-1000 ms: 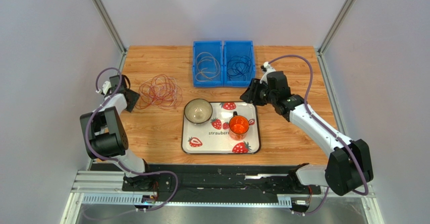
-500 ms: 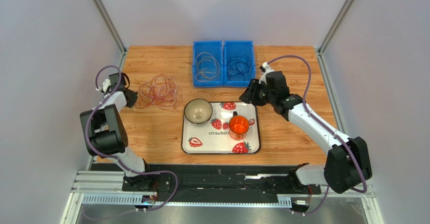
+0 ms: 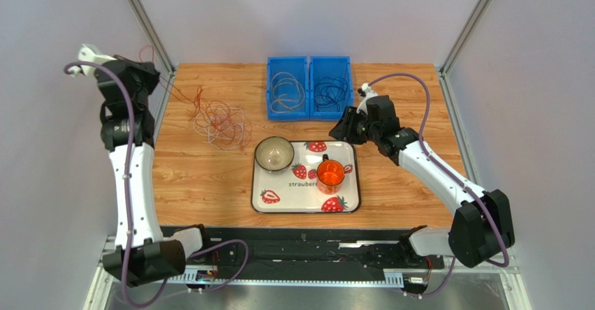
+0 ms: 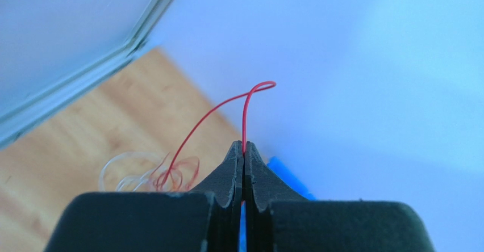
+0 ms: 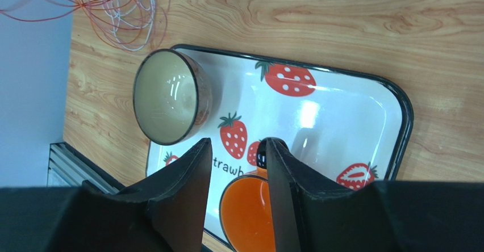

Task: Untangle the cables
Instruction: Untie the cable.

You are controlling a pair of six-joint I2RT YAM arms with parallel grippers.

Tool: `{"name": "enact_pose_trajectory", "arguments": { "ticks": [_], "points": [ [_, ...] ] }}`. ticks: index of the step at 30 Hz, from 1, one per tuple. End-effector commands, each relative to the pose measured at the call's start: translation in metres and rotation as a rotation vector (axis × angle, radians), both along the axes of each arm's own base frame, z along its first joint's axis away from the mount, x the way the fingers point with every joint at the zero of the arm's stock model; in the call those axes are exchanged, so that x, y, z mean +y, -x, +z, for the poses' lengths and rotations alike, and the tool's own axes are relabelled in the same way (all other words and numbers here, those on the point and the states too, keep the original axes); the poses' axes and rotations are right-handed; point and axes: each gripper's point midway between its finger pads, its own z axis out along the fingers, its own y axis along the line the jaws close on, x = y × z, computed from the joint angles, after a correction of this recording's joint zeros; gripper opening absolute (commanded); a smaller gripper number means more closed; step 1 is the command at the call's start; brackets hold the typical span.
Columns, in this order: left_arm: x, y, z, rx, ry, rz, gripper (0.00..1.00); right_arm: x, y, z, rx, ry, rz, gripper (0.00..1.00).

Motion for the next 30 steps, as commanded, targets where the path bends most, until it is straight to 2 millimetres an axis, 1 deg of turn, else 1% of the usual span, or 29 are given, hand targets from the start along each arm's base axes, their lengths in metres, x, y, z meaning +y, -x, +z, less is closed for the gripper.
{"name": "enact_pose_trajectory", "arguments": {
  "ticks": [1,2,3,4,5,6,7,9,10,11,13,14,15,16,17,18,19,20,21,22,23,24,25,26,27,28,29,30],
  "points": [
    [-0.033,0.026,0.118,-0.239,-0.137,-0.158,0.00,0.007,-0.010,0.046,-0.103,-0.034,-0.002,0.43],
    [-0.048,0.028,0.132,-0.269,-0.153,-0.242,0.00,0.008,-0.010,0.050,-0.110,-0.033,-0.003,0.44],
    [-0.056,0.028,0.145,-0.298,-0.170,-0.286,0.00,0.008,-0.009,0.051,-0.109,-0.030,-0.001,0.43],
    [-0.071,0.037,0.168,-0.348,-0.203,-0.362,0.00,0.008,-0.009,0.054,-0.113,-0.031,-0.004,0.44],
    [-0.079,0.040,0.175,-0.364,-0.215,-0.403,0.00,0.008,-0.008,0.060,-0.127,-0.034,-0.004,0.44],
    [-0.085,0.041,0.180,-0.372,-0.224,-0.435,0.00,0.008,-0.008,0.063,-0.130,-0.035,-0.004,0.44],
    [-0.095,0.046,0.186,-0.389,-0.238,-0.487,0.00,0.008,-0.007,0.066,-0.137,-0.037,-0.002,0.44],
    [-0.104,0.049,0.186,-0.394,-0.249,-0.540,0.00,0.010,-0.004,0.073,-0.157,-0.043,0.010,0.45],
    [-0.114,0.050,0.182,-0.389,-0.266,-0.594,0.00,0.012,-0.003,0.075,-0.164,-0.043,0.018,0.45],
    [-0.119,0.050,0.178,-0.378,-0.268,-0.621,0.00,0.015,0.000,0.078,-0.170,-0.050,0.036,0.45],
    [-0.124,0.041,0.153,-0.292,-0.261,-0.655,0.00,0.025,0.005,0.086,-0.197,-0.057,0.086,0.46],
    [-0.130,0.038,0.141,-0.253,-0.251,-0.674,0.00,0.030,0.008,0.087,-0.196,-0.064,0.110,0.46],
    [-0.130,0.032,0.123,-0.195,-0.227,-0.677,0.00,0.040,0.011,0.090,-0.204,-0.075,0.145,0.46],
    [-0.130,0.025,0.100,-0.140,-0.202,-0.680,0.00,0.046,0.014,0.092,-0.205,-0.090,0.172,0.46],
    [-0.129,0.022,0.087,-0.109,-0.184,-0.681,0.00,0.055,0.020,0.094,-0.196,-0.118,0.220,0.47],
    [-0.129,0.023,0.079,-0.094,-0.176,-0.680,0.00,0.067,0.024,0.101,-0.209,-0.143,0.261,0.47],
    [-0.129,0.020,0.055,-0.046,-0.150,-0.685,0.00,0.076,0.027,0.099,-0.199,-0.156,0.294,0.47],
    [-0.130,0.021,0.048,-0.037,-0.145,-0.695,0.00,0.086,0.033,0.102,-0.198,-0.177,0.338,0.47],
    [-0.132,0.024,0.046,-0.047,-0.151,-0.705,0.00,0.099,0.041,0.107,-0.208,-0.195,0.379,0.47],
    [-0.135,0.024,0.034,-0.025,-0.140,-0.724,0.00,0.110,0.042,0.110,-0.208,-0.208,0.408,0.47],
    [-0.136,0.025,0.031,-0.021,-0.141,-0.731,0.00,0.121,0.047,0.114,-0.209,-0.228,0.449,0.47],
    [-0.137,0.027,0.029,-0.017,-0.141,-0.740,0.00,0.136,0.055,0.118,-0.217,-0.246,0.492,0.47],
    [-0.138,0.028,0.026,-0.010,-0.146,-0.749,0.00,0.149,0.053,0.123,-0.221,-0.261,0.512,0.48],
    [-0.139,0.030,0.025,-0.008,-0.147,-0.755,0.00,0.160,0.055,0.123,-0.216,-0.272,0.538,0.48],
    [-0.139,0.033,0.025,-0.005,-0.149,-0.759,0.00,0.174,0.061,0.128,-0.229,-0.284,0.569,0.51],
    [-0.140,0.035,0.025,-0.002,-0.156,-0.767,0.00,0.183,0.061,0.130,-0.238,-0.282,0.580,0.54],
    [-0.140,0.036,0.026,-0.003,-0.158,-0.767,0.00,0.198,0.055,0.130,-0.259,-0.275,0.603,0.56],
    [-0.141,0.039,0.025,0.001,-0.160,-0.769,0.00,0.210,0.060,0.133,-0.275,-0.280,0.633,0.59]
  ]
}}
